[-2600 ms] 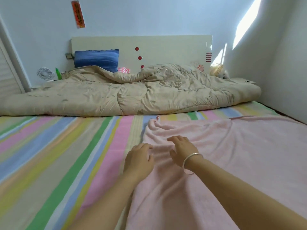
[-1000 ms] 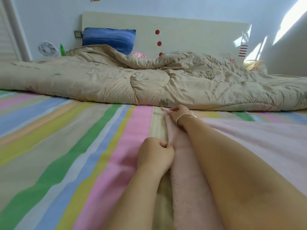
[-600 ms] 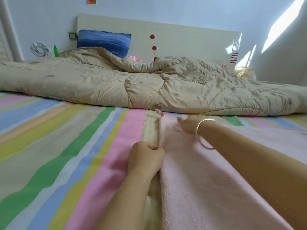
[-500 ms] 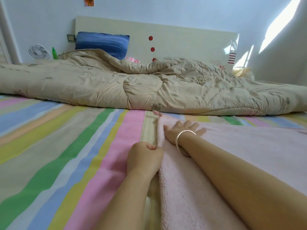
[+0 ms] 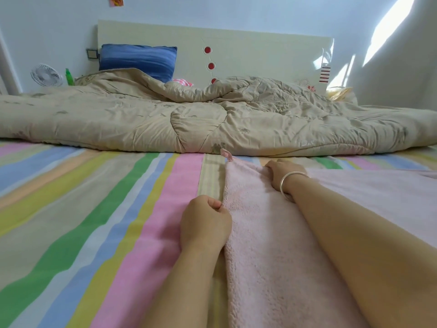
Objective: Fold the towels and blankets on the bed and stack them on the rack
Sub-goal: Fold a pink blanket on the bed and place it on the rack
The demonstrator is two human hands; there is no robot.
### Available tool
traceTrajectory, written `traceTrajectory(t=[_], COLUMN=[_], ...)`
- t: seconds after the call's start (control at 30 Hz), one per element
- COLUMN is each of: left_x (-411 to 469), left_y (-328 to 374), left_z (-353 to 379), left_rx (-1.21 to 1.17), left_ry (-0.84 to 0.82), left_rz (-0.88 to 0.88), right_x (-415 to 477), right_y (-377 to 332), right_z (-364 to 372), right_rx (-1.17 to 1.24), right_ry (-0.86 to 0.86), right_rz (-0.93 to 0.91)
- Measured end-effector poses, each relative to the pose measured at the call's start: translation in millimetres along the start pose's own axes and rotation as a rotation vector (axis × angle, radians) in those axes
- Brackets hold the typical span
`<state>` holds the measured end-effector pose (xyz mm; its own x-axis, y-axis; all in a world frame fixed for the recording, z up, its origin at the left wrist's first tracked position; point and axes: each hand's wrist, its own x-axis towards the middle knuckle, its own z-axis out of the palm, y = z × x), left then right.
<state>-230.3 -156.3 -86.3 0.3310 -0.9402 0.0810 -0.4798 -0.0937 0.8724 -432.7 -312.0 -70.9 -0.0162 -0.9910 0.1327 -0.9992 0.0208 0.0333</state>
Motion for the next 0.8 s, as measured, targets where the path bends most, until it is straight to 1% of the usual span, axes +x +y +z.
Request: traceTrajectory(t=[0.17,0.3,0.37,0.47,0.5,0.53,0.57,0.6,0.63,0.73,0.8], left_x=[0,1,2,-2,-3,-4,-5,-6,-8,-11,-13], left_y=[3,0,-2,5,8,11,14,19,23,37,40], left_z=[-1,-1,-1,-4,-4,-5,-5,-6,-7,-7,3], left_rx=[-0.01,-0.038,-0.069,-0.11,-0.077,0.011,0.124,0.225,0.287,0.416,0.493], left_ry=[0.006,-0.02,-0.034,-0.07,-0.078,-0.076,-0.062,-0.021,0.045,0.231,0.247], left_rz=[0.001,0.004,0.003,-0.004,0.006,0.03,0.074,0.155,0.28,0.782,0.99], right_x=[5,3,0,-14,-22,-31,-42,-54,-69,-117,-146], right_y=[-2,-3,-4,-4,-5,-6,-9,-11,-13,-15,-10], right_z=[9,9,10,4,-1,-9,-18,-27,-36,-55,-56], right_rx=[-0.113,-0.17,-0.156,-0.064,-0.022,0.006,0.02,0.019,0.015,-0.026,-0.059], right_ry=[0.202,0.234,0.259,0.361,0.397,0.427,0.454,0.484,0.513,0.517,0.553], right_rz=[0.073,0.091,0.074,0.014,-0.021,-0.065,-0.116,-0.183,-0.265,-0.436,-0.478])
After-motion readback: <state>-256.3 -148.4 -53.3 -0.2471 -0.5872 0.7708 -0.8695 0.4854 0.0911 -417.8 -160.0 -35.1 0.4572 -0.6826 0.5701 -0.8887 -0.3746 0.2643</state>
